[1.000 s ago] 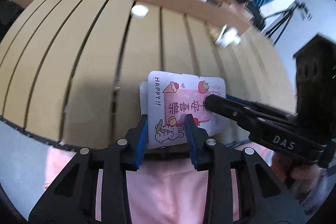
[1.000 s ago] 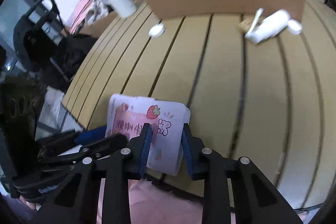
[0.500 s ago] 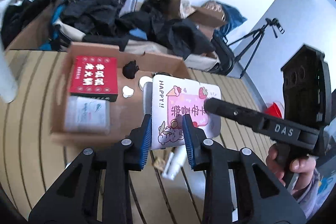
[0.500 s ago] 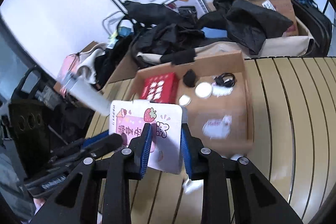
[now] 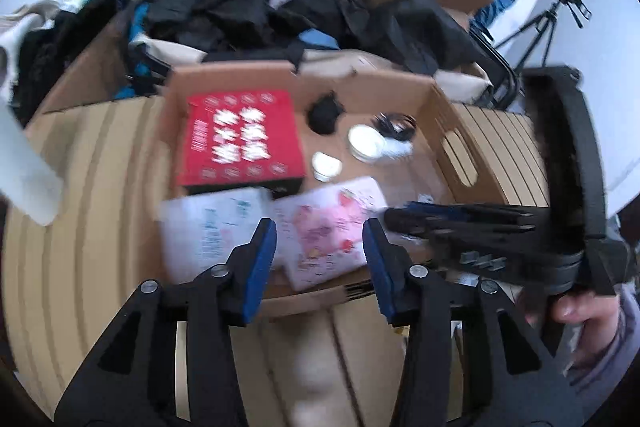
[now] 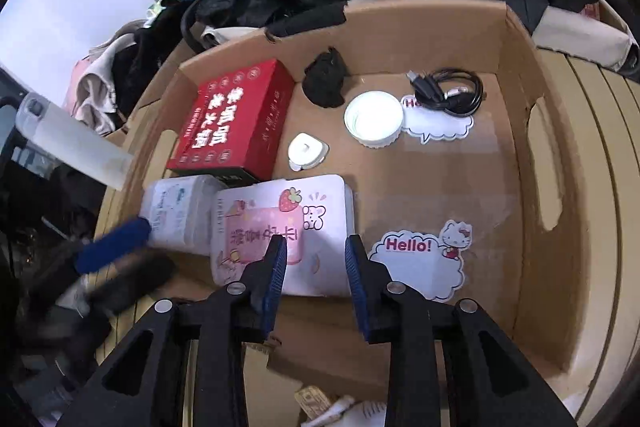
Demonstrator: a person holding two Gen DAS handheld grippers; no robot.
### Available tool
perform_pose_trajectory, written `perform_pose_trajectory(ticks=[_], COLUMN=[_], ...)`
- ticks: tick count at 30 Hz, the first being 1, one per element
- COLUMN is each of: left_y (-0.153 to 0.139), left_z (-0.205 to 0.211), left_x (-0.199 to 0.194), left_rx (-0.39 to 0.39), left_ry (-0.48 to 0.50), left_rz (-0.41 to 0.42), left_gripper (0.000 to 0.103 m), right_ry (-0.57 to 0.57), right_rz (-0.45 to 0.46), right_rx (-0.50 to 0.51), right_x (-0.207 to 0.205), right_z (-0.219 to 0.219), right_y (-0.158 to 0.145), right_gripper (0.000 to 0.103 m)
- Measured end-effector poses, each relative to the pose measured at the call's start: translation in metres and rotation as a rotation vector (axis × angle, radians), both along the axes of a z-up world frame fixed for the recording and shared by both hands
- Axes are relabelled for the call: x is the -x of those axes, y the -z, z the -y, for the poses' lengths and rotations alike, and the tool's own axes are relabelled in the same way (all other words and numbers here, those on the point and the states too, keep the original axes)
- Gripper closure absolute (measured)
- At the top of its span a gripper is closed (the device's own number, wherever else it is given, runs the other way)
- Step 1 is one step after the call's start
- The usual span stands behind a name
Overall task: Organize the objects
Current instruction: 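Lift the pink card and lower it into the tray with both grippers, then open both grippers and withdraw from the tray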
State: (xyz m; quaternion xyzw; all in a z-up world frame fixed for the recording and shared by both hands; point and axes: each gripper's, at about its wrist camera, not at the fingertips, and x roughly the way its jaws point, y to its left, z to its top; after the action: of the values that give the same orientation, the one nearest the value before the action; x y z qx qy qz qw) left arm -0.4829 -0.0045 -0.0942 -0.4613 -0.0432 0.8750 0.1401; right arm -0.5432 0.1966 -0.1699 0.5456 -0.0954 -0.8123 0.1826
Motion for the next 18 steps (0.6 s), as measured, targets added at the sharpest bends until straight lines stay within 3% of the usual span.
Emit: perform_pose_trajectory(ticks=[5, 6, 7, 8, 11, 18], left_y=[-0.05, -0.058, -0.072, -0.082, -0.121, -0.2], left_z=[0.035, 0.04, 0.046, 0.049, 0.063, 0.08], left_x=[-0.026, -0.031, -0.041, -0.049, -0.08, -0.145], left_rx=[0.086, 0.094, 0.109, 0.13, 0.196, 0.181], left_ry=[-0.063, -0.062, -0.054, -0.054, -0.09, -0.128], left_rz=[-0.032, -0.04, -0.057, -0.07, -0.104, -0.21], left_gripper=[0.018, 0.018, 0.017, 0.013, 0.004, 0.0], right_ry=[0.017, 0.014, 0.013, 0.019, 0.047, 0.079], right_rz=[-0.102, -0.129, -0.156, -0.194, -0.281, -0.383], right_rx=[-0.075, -0.097, -0.122, -0.154, -0.194, -0.199], right_x=[-0.022, -0.029, -0.036, -0.046, -0.077, -0.159], right_z=[-0.025, -0.031, -0.035, -0.041, -0.059, -0.088], right_y=[-0.06, -0.077, -0.093, -0.114, -0.161, -0.248], right_gripper=[0.065, 0.049, 0.025, 0.016, 0.013, 0.013])
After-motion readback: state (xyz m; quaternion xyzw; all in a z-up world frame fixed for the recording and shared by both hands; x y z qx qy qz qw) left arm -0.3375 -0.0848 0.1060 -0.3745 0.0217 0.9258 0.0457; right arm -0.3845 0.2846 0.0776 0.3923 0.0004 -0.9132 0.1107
